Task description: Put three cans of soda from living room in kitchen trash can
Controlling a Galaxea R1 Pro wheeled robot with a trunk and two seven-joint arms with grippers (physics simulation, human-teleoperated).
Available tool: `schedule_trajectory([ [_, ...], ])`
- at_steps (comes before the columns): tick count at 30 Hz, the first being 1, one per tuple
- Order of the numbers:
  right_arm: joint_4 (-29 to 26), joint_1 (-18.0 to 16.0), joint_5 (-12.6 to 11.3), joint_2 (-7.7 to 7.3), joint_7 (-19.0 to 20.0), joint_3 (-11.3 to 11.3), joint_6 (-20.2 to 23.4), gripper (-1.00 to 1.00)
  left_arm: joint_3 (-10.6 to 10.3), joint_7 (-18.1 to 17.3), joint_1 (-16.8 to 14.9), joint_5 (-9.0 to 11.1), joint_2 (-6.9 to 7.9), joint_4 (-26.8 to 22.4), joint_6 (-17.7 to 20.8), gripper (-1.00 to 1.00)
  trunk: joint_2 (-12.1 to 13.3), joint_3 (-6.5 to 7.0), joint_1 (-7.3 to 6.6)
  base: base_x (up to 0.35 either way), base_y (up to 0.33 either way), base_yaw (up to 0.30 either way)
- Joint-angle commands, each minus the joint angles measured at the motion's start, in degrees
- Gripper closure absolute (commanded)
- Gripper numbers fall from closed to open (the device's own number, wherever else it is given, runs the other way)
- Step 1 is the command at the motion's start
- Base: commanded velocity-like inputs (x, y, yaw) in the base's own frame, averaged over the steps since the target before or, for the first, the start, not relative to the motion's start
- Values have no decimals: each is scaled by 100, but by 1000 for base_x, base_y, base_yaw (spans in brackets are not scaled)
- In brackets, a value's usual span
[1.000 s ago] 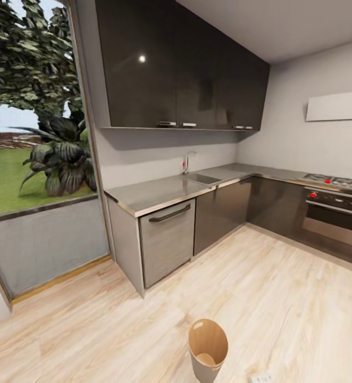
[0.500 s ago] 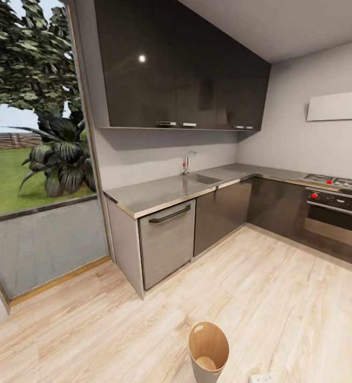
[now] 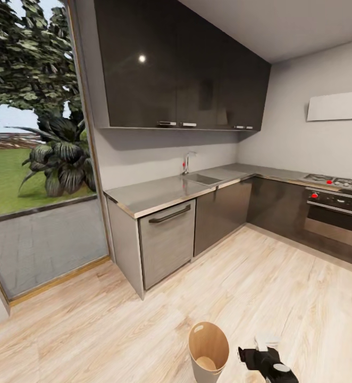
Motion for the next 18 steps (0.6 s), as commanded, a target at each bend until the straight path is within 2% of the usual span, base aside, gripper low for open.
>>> schedule_trajectory([
  [1,101,-83,-3,3,-67,0,-1,-100,7,-177,0,-4,0,-39,4,-100,0,-1,0,23,0,0],
  [2,331,-235,-6,6,-155,1,-12,-100,16,-413,0,-8,3,-103,9,-100,0,-1,0,96,0,0],
  [5,816,-452,-13,11,-252,1,-122,-100,32,-694,3,-16,7,-177,15,-100,0,-1,0,204,0,0],
  [11,1024,-537,-9,10,-280,10,-405,-100,41,-798,2,-15,20,-217,6,-100,0,-1,0,192,0,0],
  [15,1075,-557,8,13,-278,18,-482,-100,59,-796,2,-15,159,-282,-7,-100,0,-1,0,50,0,0],
  [18,1096,-559,10,18,-277,24,-493,-100,62,-794,1,-15,176,-309,-8,-100,0,-1,0,52,11,0],
])
